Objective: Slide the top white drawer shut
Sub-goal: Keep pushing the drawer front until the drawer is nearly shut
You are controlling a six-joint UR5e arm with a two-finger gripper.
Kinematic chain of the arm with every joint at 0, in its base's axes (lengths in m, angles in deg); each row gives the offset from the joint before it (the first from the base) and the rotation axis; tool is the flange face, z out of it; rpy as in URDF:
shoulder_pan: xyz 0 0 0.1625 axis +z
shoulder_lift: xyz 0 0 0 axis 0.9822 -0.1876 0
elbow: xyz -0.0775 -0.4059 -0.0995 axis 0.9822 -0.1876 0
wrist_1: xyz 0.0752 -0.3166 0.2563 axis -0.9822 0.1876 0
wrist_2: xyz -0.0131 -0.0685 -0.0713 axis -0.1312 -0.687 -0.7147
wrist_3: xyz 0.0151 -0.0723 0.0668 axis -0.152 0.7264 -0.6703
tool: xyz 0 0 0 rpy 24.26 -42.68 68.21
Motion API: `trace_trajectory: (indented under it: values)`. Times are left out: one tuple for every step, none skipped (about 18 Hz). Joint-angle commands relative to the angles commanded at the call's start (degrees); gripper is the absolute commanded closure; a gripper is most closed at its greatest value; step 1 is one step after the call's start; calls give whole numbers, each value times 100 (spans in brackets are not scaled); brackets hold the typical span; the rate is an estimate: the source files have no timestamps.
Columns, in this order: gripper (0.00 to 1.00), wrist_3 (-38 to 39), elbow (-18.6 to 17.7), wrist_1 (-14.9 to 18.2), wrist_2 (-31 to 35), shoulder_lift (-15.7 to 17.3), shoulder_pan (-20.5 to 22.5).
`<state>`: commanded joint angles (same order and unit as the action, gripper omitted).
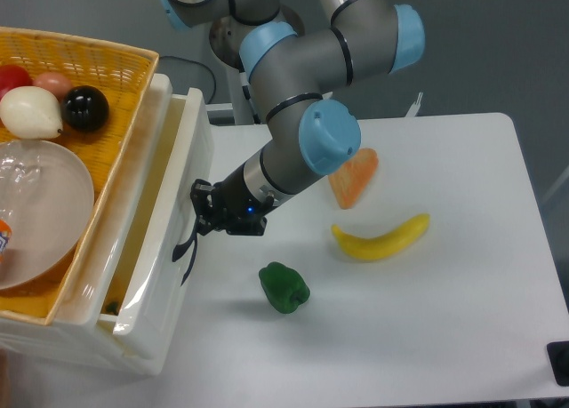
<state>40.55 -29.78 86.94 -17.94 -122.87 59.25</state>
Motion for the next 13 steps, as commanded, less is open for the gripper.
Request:
trace_trajectory:
  values:
    - [94,44,0,-9,0,0,-27]
    - [94,44,0,-17,-9,0,-27]
    - [93,53,0,-18,-9,-9,-36]
    - [93,61,0,-18,-9,-9,-36]
    - [93,53,0,-18,-9,-9,-44]
    - [93,53,0,-26,-9,-9,-44]
    - [93,44,9,-26,-9,-9,-36]
    - [93,44,0,-26,0,-9,-36]
    - [93,44,9,-26,0,-9,-36]
    - [93,44,9,-26,0,-9,-44]
    - [93,44,9,-26,0,-9,-36]
    - [93,44,9,-26,0,-9,-36]
    - [93,27,9,-35,9,-9,-18]
